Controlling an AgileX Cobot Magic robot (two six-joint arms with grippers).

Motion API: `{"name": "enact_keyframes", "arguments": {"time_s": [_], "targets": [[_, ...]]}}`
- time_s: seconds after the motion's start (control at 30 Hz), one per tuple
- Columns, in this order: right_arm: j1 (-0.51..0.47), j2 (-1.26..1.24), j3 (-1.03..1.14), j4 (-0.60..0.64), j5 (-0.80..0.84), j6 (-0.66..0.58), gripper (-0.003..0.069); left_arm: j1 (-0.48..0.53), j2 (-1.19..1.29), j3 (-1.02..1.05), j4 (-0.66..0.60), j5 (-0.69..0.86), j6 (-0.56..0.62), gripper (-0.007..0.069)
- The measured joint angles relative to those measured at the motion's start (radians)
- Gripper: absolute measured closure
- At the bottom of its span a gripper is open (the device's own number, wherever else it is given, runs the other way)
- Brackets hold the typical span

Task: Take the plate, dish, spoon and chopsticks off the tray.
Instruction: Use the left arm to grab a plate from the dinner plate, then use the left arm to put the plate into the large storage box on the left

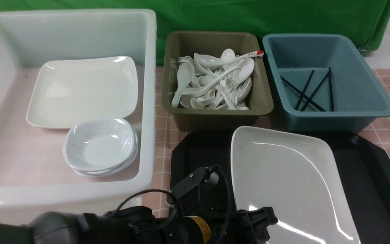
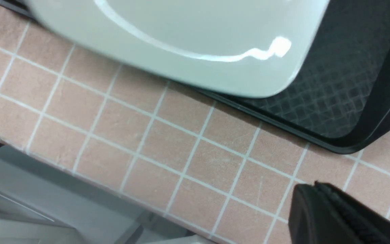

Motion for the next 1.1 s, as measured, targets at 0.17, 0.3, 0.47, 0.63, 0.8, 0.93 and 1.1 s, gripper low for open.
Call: {"name": "enact_keyframes", "arguments": {"time_s": [0.17, 0.3, 0.47, 0.63, 0.8, 0.93, 1.1], "targets": [[0.0, 0.0, 0.0, 0.0, 0.0, 0.0, 0.0629, -0.009, -0.179, 0.005, 0.045, 0.165, 0.004, 0.0575], [0.0, 0.0, 0.0, 0.0, 0.0, 0.0, 0.0628, 0.02, -0.363, 0.005, 0.051, 0.165, 0.031, 0.0575], [0.0, 0.0, 0.0, 0.0, 0.0, 0.0, 0.0627, 0.164, -0.618, -0.025, 0.046, 0.299, 0.155, 0.0575], [0.0, 0.0, 0.0, 0.0, 0.0, 0.0, 0.0627, 0.435, -0.757, -0.225, -0.126, 0.814, 0.561, 0.0575], [0.0, 0.0, 0.0, 0.0, 0.0, 0.009, 0.0627, 0.77, -0.712, -0.45, -0.273, 1.087, 0.933, 0.0575], [0.0, 0.0, 0.0, 0.0, 0.0, 0.018, 0.0627, 1.126, -0.582, -0.585, -0.519, 1.143, 1.246, 0.0576], [0.0, 0.0, 0.0, 0.0, 0.0, 0.019, 0.0627, 1.493, -0.316, -0.667, -1.075, 1.296, 1.645, 0.0576]]}}
